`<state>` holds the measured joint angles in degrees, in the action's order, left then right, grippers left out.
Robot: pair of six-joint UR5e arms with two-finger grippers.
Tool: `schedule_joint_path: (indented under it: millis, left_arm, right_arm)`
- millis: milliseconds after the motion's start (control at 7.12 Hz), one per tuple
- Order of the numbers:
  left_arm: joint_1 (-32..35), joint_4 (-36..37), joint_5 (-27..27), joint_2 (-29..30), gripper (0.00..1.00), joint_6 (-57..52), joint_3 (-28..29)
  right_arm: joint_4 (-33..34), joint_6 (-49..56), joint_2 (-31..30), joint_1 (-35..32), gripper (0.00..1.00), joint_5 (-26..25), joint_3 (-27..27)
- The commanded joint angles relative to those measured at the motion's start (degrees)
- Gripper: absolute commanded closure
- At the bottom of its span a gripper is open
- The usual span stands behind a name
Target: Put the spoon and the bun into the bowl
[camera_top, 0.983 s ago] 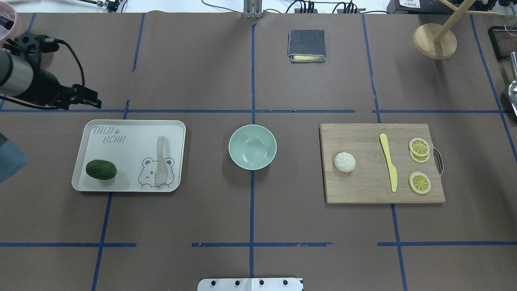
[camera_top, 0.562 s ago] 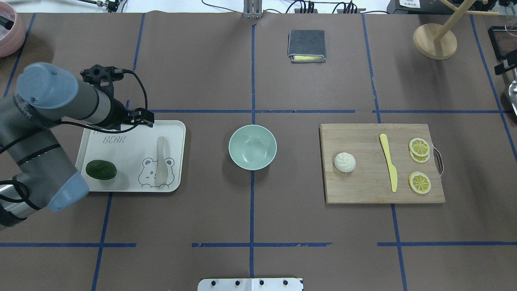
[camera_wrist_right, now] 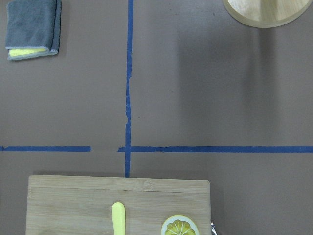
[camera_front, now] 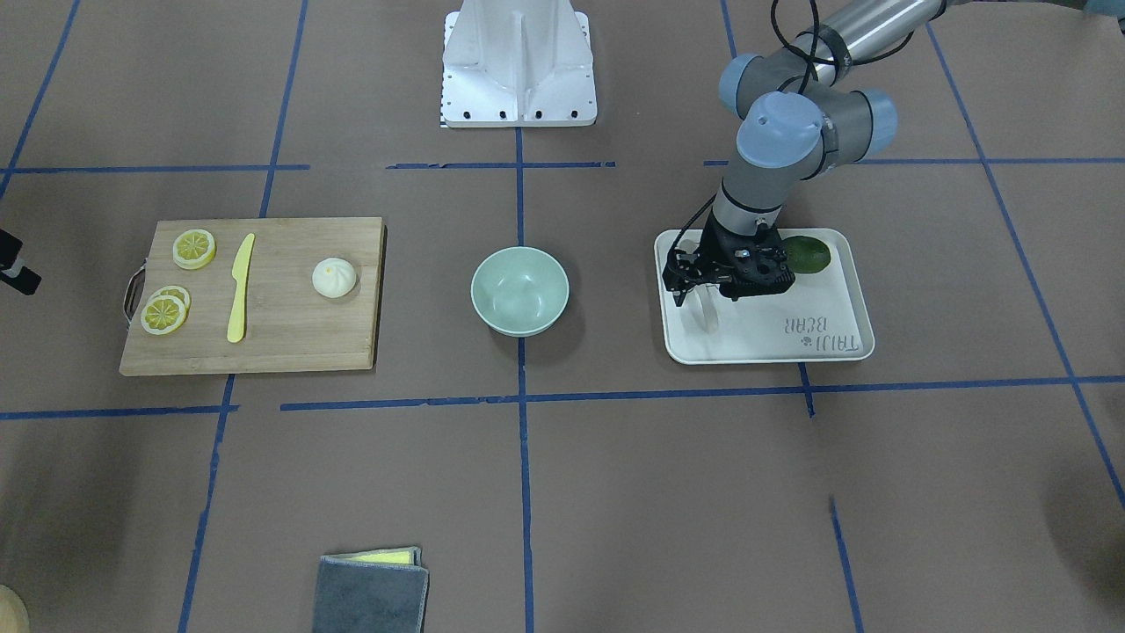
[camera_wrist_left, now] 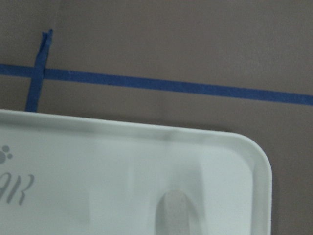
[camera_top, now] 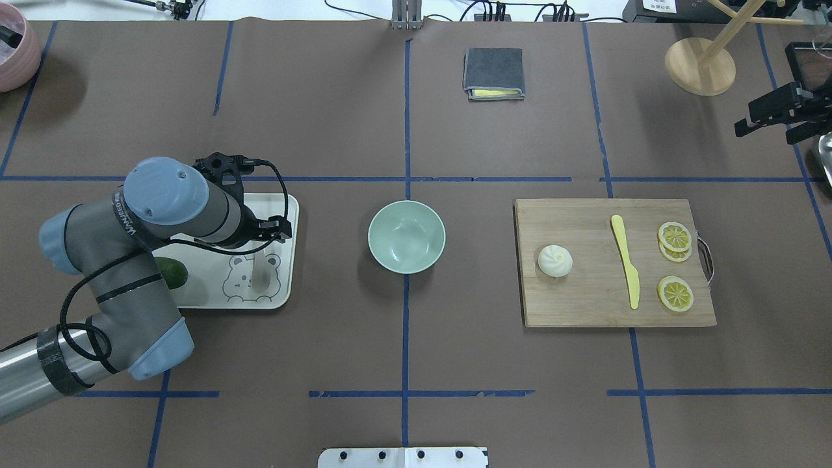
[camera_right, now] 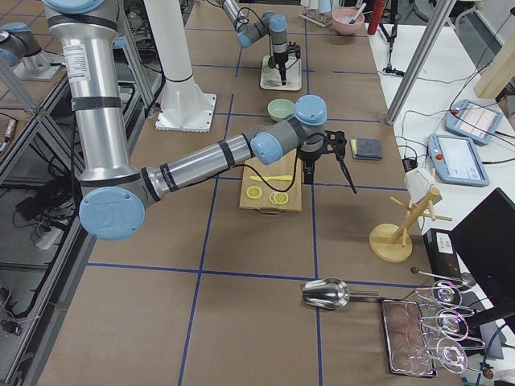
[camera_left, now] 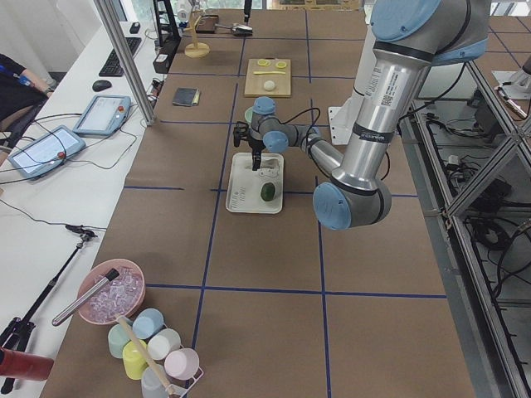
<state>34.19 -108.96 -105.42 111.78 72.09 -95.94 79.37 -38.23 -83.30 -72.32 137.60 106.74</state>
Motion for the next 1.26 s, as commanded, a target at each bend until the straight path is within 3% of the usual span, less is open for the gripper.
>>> schedule_joint_path:
  millis: [0,281,702,843,1124]
  left_arm:
    - [-0.36,0.15,0.3,0.02,0.34,0.25,-0.21]
    - [-0.36,0.23,0.3,-0.33,0.55,0.25,-0.21]
    - [-0.36,0.32,0.3,-0.59,0.55,0.25,-0.21]
    - [-0.36,0.41,0.3,-0.51,0.62,0.25,-0.04]
    - [-0.18,0.5,0.22,-0.68,1.0,0.16,-0.73]
  right_arm:
    - [-0.09,-2.45,0.15,1.47,0.0,-0.23,0.48]
    - [-0.09,-4.13,0.33,3.22,0.0,-0.93,1.27]
    - [-0.09,-4.31,0.33,4.46,0.0,-1.9,2.24]
    - [-0.09,-4.31,0.33,4.81,0.0,-1.9,2.5]
    - [-0.09,-8.58,1.37,7.96,0.0,-3.47,3.82]
